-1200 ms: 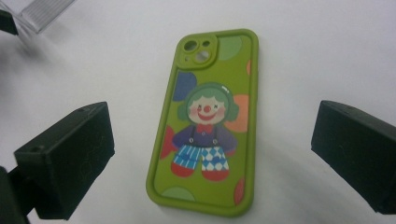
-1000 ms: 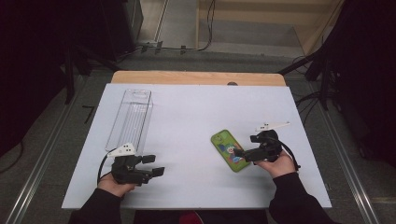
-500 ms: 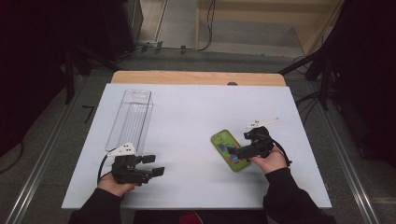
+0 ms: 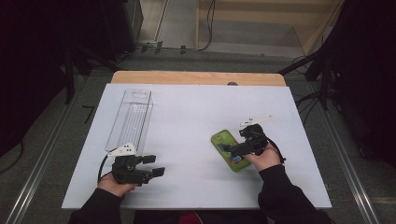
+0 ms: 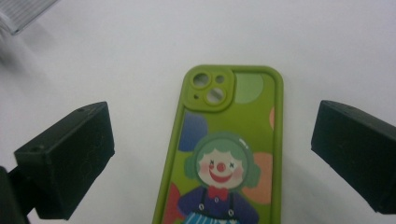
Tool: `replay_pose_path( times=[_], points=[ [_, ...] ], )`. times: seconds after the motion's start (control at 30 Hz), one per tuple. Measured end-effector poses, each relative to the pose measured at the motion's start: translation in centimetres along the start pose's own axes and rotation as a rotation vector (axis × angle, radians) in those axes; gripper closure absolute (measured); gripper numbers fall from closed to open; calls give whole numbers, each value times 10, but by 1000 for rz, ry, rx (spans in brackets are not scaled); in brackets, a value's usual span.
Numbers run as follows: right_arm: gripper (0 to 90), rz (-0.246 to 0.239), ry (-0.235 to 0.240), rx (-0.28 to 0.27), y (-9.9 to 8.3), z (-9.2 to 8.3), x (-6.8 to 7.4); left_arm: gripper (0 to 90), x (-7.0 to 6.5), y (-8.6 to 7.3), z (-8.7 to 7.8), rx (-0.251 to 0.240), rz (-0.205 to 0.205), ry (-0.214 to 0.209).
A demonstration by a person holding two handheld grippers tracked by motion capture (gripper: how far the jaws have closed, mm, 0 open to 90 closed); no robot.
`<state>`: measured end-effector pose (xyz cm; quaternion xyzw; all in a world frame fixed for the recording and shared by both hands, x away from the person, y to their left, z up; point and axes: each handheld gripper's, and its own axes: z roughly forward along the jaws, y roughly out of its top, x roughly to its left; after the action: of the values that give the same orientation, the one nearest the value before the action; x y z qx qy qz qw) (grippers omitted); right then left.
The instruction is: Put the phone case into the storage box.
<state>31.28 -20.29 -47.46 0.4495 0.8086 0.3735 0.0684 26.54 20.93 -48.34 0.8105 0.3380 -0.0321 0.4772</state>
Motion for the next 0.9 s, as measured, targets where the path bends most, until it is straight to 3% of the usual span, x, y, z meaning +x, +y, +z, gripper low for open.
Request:
replay_pose_path(
  times=[0.27,0.43,0.57,0.9],
  points=[
    [0,11,-14,16,4,7,1,286,0,0,0,-1,-1,-1],
    [0,13,-11,8,1,10,-1,287,-1,0,0,2,-3,-4],
    [0,24,-4,32,-3,14,-1,287,0,0,0,-1,-5,-4],
    [0,19,-34,47,-10,20,4,286,-1,0,-1,-4,-3,-2]
  ],
)
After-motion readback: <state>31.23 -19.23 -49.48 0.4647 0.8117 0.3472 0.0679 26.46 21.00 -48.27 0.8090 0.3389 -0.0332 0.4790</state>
